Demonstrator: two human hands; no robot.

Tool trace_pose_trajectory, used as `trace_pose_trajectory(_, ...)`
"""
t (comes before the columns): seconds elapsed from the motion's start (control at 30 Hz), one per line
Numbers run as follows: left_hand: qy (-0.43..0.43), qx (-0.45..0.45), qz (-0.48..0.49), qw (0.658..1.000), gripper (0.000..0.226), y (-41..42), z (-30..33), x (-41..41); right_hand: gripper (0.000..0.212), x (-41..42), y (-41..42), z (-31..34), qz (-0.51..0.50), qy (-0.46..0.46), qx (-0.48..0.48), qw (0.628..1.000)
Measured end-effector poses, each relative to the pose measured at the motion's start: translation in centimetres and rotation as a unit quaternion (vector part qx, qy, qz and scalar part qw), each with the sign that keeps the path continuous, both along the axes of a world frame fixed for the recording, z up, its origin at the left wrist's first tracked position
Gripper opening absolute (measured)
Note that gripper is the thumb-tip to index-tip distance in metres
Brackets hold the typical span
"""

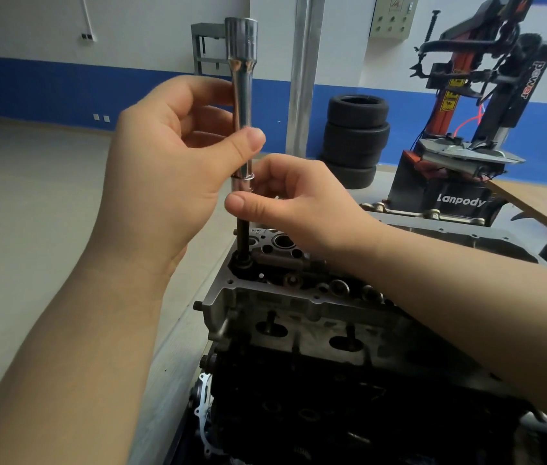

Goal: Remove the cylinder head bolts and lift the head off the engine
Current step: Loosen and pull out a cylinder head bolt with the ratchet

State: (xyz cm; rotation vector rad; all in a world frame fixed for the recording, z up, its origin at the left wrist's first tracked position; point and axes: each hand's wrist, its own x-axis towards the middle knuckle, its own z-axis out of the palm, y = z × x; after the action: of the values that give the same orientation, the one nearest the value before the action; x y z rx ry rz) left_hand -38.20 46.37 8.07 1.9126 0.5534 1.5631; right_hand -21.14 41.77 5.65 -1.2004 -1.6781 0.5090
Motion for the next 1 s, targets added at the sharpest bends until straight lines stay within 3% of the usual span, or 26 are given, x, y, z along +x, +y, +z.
trace_pose_trajectory(0.27, -0.02, -0.047, -0.079, 0.996, 0.021, -0.2, 0.17, -0.02, 0.022, 0.38, 0.17, -0.09, 0.011, -0.032, 0.007, 0.999)
trace_pose_trajectory(0.5, -0.004, -0.015, -0.005, 1.0, 0.026, -0.18, 0.17, -0.13, 0.019, 0.08, 0.18, -0.03, -0.011, -0.034, 0.008, 0.999)
trace_pose_trajectory(0.67, -0.025, -0.037, -0.071, 0.996, 0.027, -0.39, 0.2, -0.05, 0.015, 0.15, 0.08, -0.05, 0.008, -0.02, -0.003, 1.0)
trace_pose_trajectory(0.83, -0.013, -0.015, -0.039, 0.999, 0.033, -0.09, 0.18, -0.2, 0.026, 0.17, -0.14, -0.06, 0.03, 0.006, -0.028, 0.999)
trace_pose_trajectory(1.0, -0.006, -0.003, -0.003, 1.0, 0.032, 0.03, 0.09, -0.25, 0.02, -0.1, -0.2, 0.2, -0.014, -0.05, -0.003, 0.999)
